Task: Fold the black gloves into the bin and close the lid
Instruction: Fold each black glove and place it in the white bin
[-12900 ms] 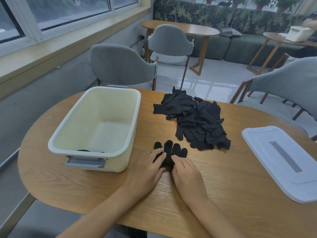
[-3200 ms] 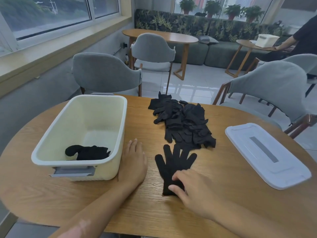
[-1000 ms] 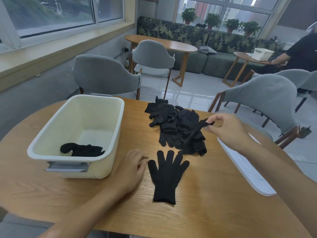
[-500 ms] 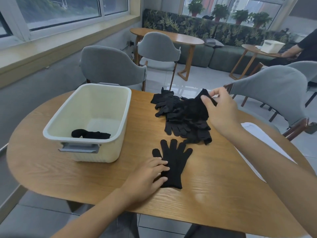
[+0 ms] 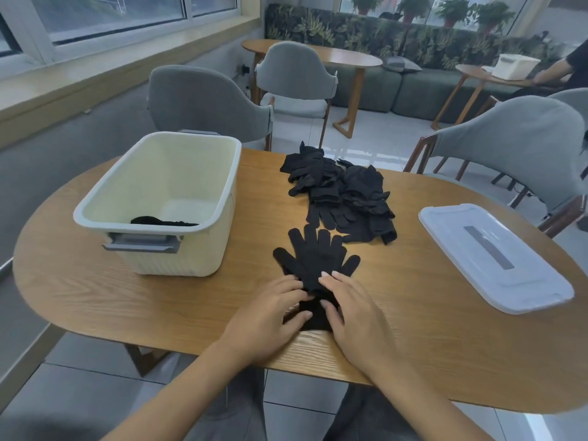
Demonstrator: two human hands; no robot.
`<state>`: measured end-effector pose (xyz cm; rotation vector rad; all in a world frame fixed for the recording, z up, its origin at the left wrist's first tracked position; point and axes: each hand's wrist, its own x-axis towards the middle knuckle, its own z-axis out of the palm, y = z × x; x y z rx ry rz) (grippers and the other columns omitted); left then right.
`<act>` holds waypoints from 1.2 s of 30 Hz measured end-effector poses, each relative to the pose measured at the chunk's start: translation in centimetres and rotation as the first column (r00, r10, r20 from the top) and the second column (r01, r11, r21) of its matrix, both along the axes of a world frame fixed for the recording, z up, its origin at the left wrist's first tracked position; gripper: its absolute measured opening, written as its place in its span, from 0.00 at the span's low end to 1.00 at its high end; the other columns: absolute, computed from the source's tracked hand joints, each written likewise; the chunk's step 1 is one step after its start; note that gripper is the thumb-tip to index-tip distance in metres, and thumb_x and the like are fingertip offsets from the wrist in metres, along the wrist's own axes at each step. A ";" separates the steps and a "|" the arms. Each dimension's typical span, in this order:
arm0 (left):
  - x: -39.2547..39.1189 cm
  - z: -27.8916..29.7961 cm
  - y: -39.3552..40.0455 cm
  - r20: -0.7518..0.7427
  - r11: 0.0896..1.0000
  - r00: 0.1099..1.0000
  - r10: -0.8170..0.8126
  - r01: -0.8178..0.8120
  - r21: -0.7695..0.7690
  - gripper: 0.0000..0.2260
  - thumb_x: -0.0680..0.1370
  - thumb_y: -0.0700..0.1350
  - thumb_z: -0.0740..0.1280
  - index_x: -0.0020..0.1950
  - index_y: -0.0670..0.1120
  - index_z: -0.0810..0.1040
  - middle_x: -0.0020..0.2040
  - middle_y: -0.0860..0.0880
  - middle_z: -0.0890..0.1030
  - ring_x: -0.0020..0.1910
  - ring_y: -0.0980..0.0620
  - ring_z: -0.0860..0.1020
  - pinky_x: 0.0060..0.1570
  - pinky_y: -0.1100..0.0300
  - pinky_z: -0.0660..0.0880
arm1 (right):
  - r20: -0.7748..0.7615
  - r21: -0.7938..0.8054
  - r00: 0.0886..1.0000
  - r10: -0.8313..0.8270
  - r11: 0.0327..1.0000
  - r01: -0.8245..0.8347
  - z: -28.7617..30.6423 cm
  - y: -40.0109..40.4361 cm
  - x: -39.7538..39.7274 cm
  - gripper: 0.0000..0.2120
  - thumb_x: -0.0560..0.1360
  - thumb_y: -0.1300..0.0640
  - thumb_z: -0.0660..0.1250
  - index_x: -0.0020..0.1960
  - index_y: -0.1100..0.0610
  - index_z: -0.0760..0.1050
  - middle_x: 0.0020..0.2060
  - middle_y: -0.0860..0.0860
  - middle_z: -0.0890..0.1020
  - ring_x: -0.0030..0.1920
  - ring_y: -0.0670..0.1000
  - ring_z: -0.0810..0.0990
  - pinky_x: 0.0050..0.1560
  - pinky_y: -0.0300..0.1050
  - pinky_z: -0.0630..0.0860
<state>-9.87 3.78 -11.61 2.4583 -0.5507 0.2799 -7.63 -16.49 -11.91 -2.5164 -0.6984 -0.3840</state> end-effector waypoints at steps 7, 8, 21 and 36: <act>0.0 -0.1 -0.2 0.030 0.998 0.999 0.014 -0.016 0.068 0.07 0.81 0.54 0.65 0.54 0.53 0.80 0.52 0.60 0.75 0.55 0.60 0.72 0.55 0.58 0.74 | 0.285 0.024 0.958 -0.016 1.000 0.010 -0.5 -0.1 -0.4 0.11 0.78 0.61 0.67 0.59 0.58 0.83 0.53 0.50 0.85 0.58 0.49 0.81 0.59 0.45 0.78; 0.1 -0.1 -0.2 0.030 0.996 0.999 0.020 -0.023 0.081 0.06 0.81 0.54 0.65 0.51 0.54 0.79 0.50 0.60 0.73 0.52 0.60 0.71 0.52 0.57 0.74 | 0.311 0.027 0.950 -0.012 1.000 0.004 -0.5 -0.1 -0.6 0.11 0.77 0.62 0.68 0.58 0.59 0.83 0.52 0.51 0.85 0.57 0.50 0.81 0.59 0.45 0.78; -0.1 -0.4 -0.1 -0.019 0.994 1.000 0.025 -0.023 0.112 0.12 0.81 0.54 0.64 0.64 0.58 0.77 0.59 0.63 0.74 0.60 0.62 0.71 0.58 0.59 0.73 | 0.304 -0.051 0.941 0.148 0.989 -0.139 -0.4 0.2 -0.9 0.19 0.74 0.64 0.71 0.65 0.57 0.79 0.62 0.48 0.82 0.66 0.49 0.77 0.64 0.44 0.75; 0.2 -0.4 -0.1 -0.041 0.995 0.999 0.012 -0.008 0.101 0.06 0.81 0.53 0.62 0.53 0.55 0.77 0.54 0.61 0.74 0.58 0.59 0.72 0.55 0.58 0.73 | 0.263 -0.152 0.963 0.061 0.988 -0.021 -0.7 0.6 -1.3 0.21 0.76 0.64 0.56 0.65 0.61 0.79 0.62 0.55 0.82 0.62 0.51 0.81 0.62 0.44 0.77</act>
